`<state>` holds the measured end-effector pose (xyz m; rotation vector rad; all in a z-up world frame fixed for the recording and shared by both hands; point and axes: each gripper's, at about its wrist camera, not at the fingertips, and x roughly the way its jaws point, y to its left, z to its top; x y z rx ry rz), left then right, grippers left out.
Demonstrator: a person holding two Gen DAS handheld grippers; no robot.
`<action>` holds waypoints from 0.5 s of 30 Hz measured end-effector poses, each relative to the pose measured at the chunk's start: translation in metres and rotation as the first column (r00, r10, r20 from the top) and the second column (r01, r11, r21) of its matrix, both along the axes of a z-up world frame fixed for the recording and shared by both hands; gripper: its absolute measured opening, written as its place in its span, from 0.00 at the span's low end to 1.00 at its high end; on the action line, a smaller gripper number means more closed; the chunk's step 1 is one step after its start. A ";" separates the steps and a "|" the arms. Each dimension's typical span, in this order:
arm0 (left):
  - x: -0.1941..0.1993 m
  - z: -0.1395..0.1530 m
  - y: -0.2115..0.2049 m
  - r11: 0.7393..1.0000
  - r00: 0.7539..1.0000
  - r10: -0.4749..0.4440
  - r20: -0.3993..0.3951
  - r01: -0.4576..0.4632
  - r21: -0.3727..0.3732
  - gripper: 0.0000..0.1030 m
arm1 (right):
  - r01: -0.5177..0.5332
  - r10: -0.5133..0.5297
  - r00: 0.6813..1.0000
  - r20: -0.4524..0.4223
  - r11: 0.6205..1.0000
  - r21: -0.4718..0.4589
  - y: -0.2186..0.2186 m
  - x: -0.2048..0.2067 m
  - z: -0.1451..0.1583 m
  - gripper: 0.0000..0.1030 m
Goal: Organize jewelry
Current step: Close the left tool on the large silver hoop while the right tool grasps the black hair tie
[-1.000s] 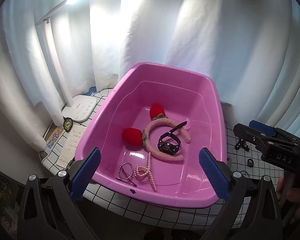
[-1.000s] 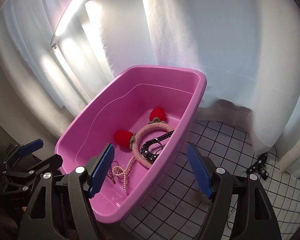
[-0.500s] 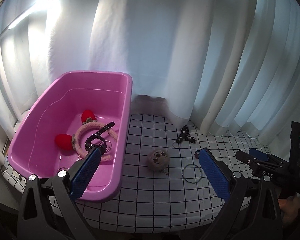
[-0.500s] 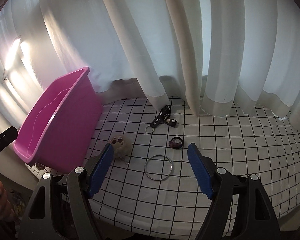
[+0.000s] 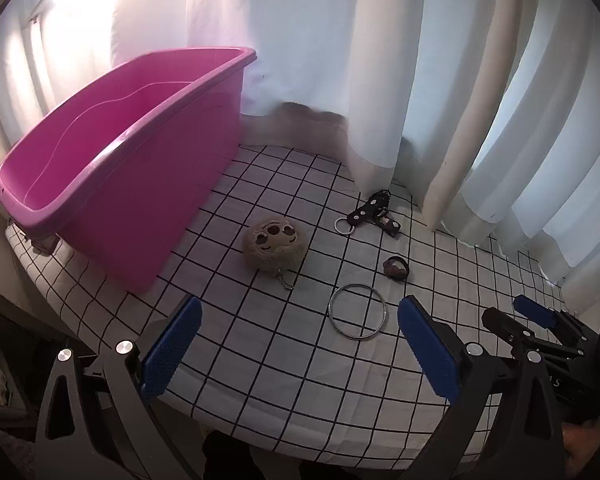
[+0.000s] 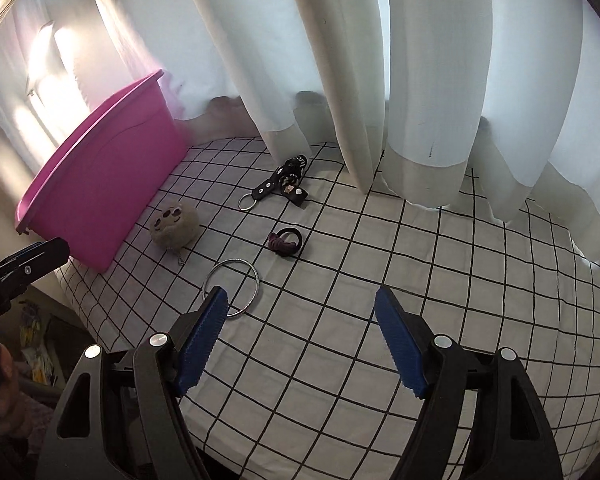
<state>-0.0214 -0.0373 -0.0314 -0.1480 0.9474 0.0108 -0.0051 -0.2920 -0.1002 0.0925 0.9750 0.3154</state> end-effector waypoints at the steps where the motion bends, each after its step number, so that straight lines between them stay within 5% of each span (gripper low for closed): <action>1: -0.001 -0.004 -0.005 1.000 1.000 0.027 -0.002 -0.027 0.003 0.94 | -0.030 0.030 1.000 -0.004 1.000 -0.001 -0.002 0.005 -0.003 0.71; 15: 0.019 -0.093 -0.033 0.991 0.988 0.134 -0.074 -0.133 0.020 0.94 | -0.196 0.196 0.980 -0.025 0.981 -0.013 0.014 0.074 -0.070 0.71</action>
